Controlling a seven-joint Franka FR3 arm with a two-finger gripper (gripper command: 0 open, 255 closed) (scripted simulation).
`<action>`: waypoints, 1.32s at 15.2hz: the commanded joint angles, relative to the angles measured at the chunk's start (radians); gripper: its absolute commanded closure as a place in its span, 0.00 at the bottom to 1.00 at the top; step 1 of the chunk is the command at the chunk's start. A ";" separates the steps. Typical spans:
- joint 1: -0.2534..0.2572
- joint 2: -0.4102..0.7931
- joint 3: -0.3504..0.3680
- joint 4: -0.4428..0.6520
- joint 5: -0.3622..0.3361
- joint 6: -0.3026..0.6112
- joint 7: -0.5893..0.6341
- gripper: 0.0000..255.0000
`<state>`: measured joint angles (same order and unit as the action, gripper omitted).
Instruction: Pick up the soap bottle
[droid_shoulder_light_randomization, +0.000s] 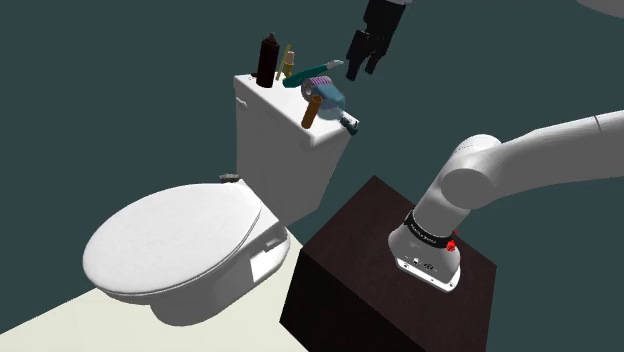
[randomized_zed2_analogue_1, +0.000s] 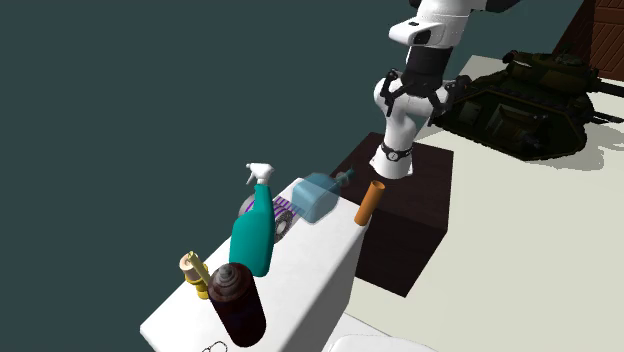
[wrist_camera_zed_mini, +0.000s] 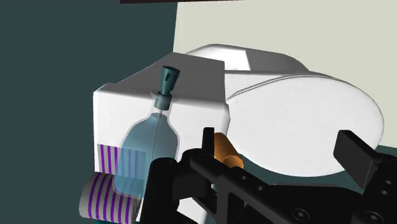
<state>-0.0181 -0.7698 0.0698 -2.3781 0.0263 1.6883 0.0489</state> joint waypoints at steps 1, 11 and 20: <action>0.000 0.000 0.000 0.000 0.000 0.000 0.000 0.00; -0.067 0.063 -0.100 -0.245 -0.103 0.378 -0.112 0.00; -0.123 0.232 -0.178 -0.341 -0.173 0.697 -0.177 0.00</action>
<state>-0.1383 -0.5609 -0.1026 -2.7160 -0.1429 2.3555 -0.1242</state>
